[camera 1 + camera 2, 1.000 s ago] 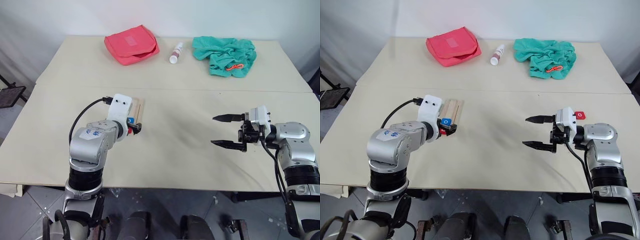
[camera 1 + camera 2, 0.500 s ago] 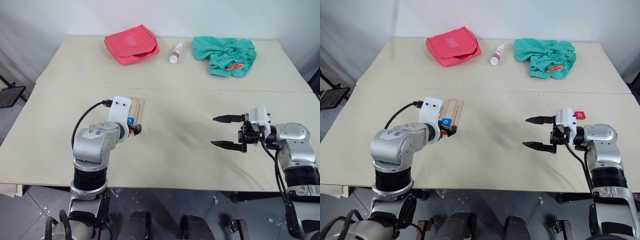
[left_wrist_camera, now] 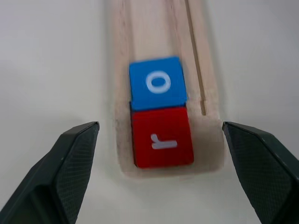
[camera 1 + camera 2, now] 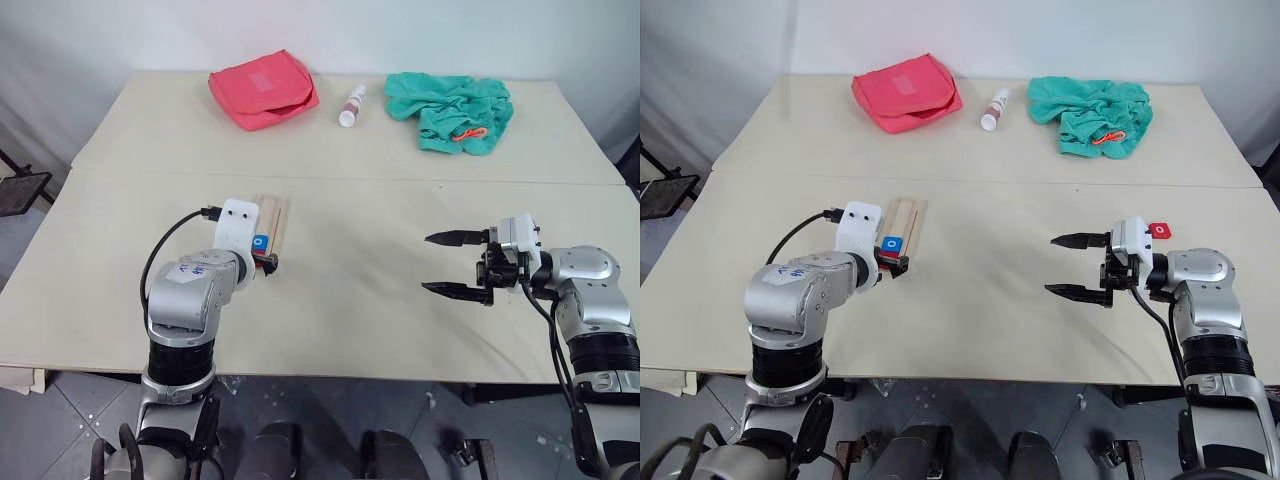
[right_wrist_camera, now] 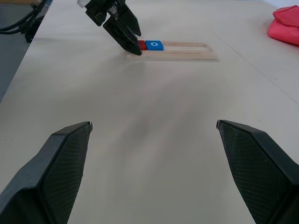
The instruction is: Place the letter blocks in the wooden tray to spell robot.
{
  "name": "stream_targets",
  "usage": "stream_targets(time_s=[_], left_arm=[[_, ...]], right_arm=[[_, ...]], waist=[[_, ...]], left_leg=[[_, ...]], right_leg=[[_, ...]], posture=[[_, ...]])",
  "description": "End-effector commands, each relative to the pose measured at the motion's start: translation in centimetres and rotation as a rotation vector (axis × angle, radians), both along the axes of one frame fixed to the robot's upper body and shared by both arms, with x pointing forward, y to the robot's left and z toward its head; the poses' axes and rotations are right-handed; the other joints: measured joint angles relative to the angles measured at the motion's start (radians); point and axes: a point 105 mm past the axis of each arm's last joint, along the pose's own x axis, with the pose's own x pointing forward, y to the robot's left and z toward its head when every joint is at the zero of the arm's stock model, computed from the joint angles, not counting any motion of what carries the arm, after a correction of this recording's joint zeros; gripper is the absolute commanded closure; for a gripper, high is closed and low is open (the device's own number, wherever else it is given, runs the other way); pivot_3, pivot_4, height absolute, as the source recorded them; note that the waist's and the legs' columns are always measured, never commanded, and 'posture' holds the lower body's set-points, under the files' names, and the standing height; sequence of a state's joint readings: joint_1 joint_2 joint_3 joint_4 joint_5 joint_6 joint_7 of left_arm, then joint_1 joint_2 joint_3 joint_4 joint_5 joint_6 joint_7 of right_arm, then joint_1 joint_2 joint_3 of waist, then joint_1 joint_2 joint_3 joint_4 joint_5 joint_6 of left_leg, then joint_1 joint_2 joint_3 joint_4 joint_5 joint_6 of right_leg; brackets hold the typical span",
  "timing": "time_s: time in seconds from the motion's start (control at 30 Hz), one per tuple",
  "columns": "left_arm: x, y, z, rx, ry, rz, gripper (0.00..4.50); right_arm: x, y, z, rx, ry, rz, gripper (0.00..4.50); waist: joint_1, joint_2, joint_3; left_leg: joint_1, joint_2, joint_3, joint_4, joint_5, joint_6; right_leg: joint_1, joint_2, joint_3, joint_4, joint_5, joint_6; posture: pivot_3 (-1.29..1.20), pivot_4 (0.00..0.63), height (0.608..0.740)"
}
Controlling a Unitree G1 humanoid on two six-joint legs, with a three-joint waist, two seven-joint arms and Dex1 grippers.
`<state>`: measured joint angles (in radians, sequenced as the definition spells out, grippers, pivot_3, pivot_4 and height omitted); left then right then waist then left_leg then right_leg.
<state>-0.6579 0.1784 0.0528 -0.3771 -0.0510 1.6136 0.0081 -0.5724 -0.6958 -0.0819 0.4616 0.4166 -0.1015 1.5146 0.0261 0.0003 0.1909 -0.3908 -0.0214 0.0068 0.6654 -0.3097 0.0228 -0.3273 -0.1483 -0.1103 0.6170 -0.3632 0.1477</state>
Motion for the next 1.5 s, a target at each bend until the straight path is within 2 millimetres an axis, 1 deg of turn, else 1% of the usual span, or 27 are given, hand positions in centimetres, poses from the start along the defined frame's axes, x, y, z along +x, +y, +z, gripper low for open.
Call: stream_targets(time_s=[0.03,0.17,0.27,0.3,0.33,0.4,0.5,0.57,0.63,0.7,0.77,0.9,1.03,1.1,1.17,1.27,1.37,1.5], left_arm=[[-0.2,0.3,-0.2,-0.012,0.001,0.018,0.01],[-0.3,0.5,-0.7,-0.033,0.016,0.039,0.01],[-0.5,1.1,-1.1,-0.031,0.026,0.065,0.60],[-0.5,1.1,-1.2,-0.030,0.029,0.059,0.92],[-0.5,1.1,-1.2,-0.033,0.026,0.049,1.12],[-0.5,1.0,-1.2,-0.036,0.023,0.024,1.11],[-0.5,0.3,-0.4,-0.007,-0.029,-0.108,1.11],[-0.6,0.3,0.1,0.029,-0.068,-0.211,1.11],[-0.7,0.3,0.9,0.069,-0.130,-0.361,1.11],[-0.9,0.3,1.2,0.097,-0.157,-0.461,1.11],[-0.7,0.0,1.8,0.086,-0.209,-0.550,1.11],[-1.2,-1.1,2.7,0.071,-0.308,-0.776,1.11],[-2.4,-1.9,3.0,0.069,-0.369,-1.022,1.11],[-3.9,-2.3,2.7,0.061,-0.378,-1.225,1.11],[-4.9,-2.5,2.4,0.060,-0.374,-1.357,1.11],[-4.9,-2.7,1.9,0.065,-0.355,-1.430,1.11],[-4.3,-3.7,1.3,0.080,-0.310,-1.491,1.11],[-3.2,-4.7,0.7,0.091,-0.269,-1.486,1.11]], right_arm=[[-0.3,-0.1,1.2,-0.010,-0.045,0.016,0.00],[-0.4,-0.1,1.2,-0.011,-0.044,0.014,0.00],[-0.4,-0.2,1.2,-0.014,-0.042,0.012,0.00],[-0.4,-0.2,1.2,-0.013,-0.043,0.011,0.00],[-0.4,-0.2,1.2,-0.014,-0.043,0.011,0.00],[-0.4,-0.2,1.2,-0.014,-0.043,0.010,0.00],[-0.3,-0.3,1.3,-0.015,-0.044,0.007,0.00],[-0.2,-0.3,1.3,-0.014,-0.046,0.005,0.00],[-0.2,-0.4,1.3,-0.013,-0.046,0.001,0.00],[-0.1,-0.5,1.2,-0.012,-0.045,-0.002,0.00],[-0.2,-0.7,1.1,-0.011,-0.042,-0.006,0.00],[-0.7,-1.7,0.8,0.000,-0.012,-0.009,0.00],[-1.3,-2.8,0.4,-0.004,0.010,-0.024,0.00],[-1.4,-3.6,0.2,0.002,0.002,-0.072,0.00],[-1.6,-4.0,0.1,0.007,-0.008,-0.098,0.00],[-2.0,-4.3,0.0,0.011,-0.008,-0.114,0.00],[-2.8,-5.2,-0.4,0.012,0.002,-0.141,0.00],[-3.6,-6.2,-0.9,0.006,0.009,-0.185,0.00]], waist=[[0.000,0.000,0.000],[0.000,0.000,0.000],[0.000,0.000,0.000],[-0.001,0.000,0.000],[-0.001,0.000,0.000],[-0.001,0.000,0.000],[-0.002,0.000,0.000],[-0.003,0.000,0.000],[-0.004,0.000,0.000],[-0.005,0.000,0.000],[-0.001,0.000,0.000],[0.001,0.000,0.000],[-0.002,0.001,0.000],[-0.003,0.001,0.000],[-0.003,0.001,0.000],[-0.003,0.001,0.001],[0.002,0.001,0.001],[0.000,0.001,0.001]], left_leg=[[0.000,0.000,0.000,0.000,0.000,0.000],[0.000,0.000,0.000,0.000,0.000,0.000],[0.000,0.000,0.000,0.000,0.000,0.000],[0.000,0.000,0.000,0.000,0.000,0.000],[0.000,0.000,0.000,0.000,0.000,0.000],[0.001,0.000,0.001,0.000,0.000,0.000],[0.001,0.000,0.001,0.000,0.000,0.000],[0.001,0.001,0.001,0.000,0.000,0.000],[0.001,0.000,0.001,-0.001,0.000,0.000],[0.001,0.000,0.001,-0.001,0.000,0.000],[0.000,0.001,0.001,-0.001,0.000,0.000],[0.000,0.000,0.000,0.000,0.000,0.000],[0.000,0.000,0.000,-0.001,0.000,0.000],[0.000,0.000,0.001,-0.002,0.000,0.000],[0.000,0.000,0.002,-0.002,0.000,0.000],[0.000,0.000,0.002,-0.001,0.000,0.000],[0.000,0.000,0.002,0.000,0.000,0.001],[0.000,-0.001,0.002,0.000,0.000,0.001]], right_leg=[[0.000,0.000,0.000,0.000,0.000,0.000],[0.000,0.000,0.000,0.000,0.000,0.000],[0.000,0.000,0.000,0.000,0.000,0.000],[0.000,0.000,0.000,0.000,0.000,0.000],[0.000,0.000,0.000,0.000,0.000,0.000],[0.000,0.000,0.000,0.000,0.000,0.000],[0.000,0.000,0.001,0.000,0.000,0.000],[0.000,0.000,0.001,0.000,0.000,0.000],[0.000,0.000,0.001,0.000,0.000,0.000],[0.000,0.000,0.001,-0.001,0.000,0.000],[0.000,0.000,0.001,-0.003,0.000,0.000],[0.002,0.000,0.001,-0.006,0.000,0.000],[0.002,0.000,0.000,-0.006,0.000,0.000],[0.001,0.001,-0.001,-0.006,0.000,0.000],[0.001,0.000,-0.001,-0.005,0.000,0.000],[0.001,0.000,-0.001,-0.005,0.000,0.000],[0.002,0.000,-0.002,-0.004,0.000,0.000],[0.002,0.000,-0.003,-0.003,0.000,0.000]], posture=[[0.00,0.150,0.740],[0.00,0.150,0.740],[0.00,0.150,0.740],[0.00,0.150,0.740],[0.00,0.150,0.740],[0.00,0.150,0.740],[0.00,0.150,0.740],[0.00,0.150,0.740],[0.00,0.150,0.740],[0.00,0.150,0.740],[0.00,0.150,0.740],[0.00,0.150,0.740],[0.00,0.150,0.740],[0.00,0.150,0.740],[0.00,0.150,0.740],[0.00,0.150,0.740],[0.00,0.150,0.740],[0.00,0.150,0.740]])
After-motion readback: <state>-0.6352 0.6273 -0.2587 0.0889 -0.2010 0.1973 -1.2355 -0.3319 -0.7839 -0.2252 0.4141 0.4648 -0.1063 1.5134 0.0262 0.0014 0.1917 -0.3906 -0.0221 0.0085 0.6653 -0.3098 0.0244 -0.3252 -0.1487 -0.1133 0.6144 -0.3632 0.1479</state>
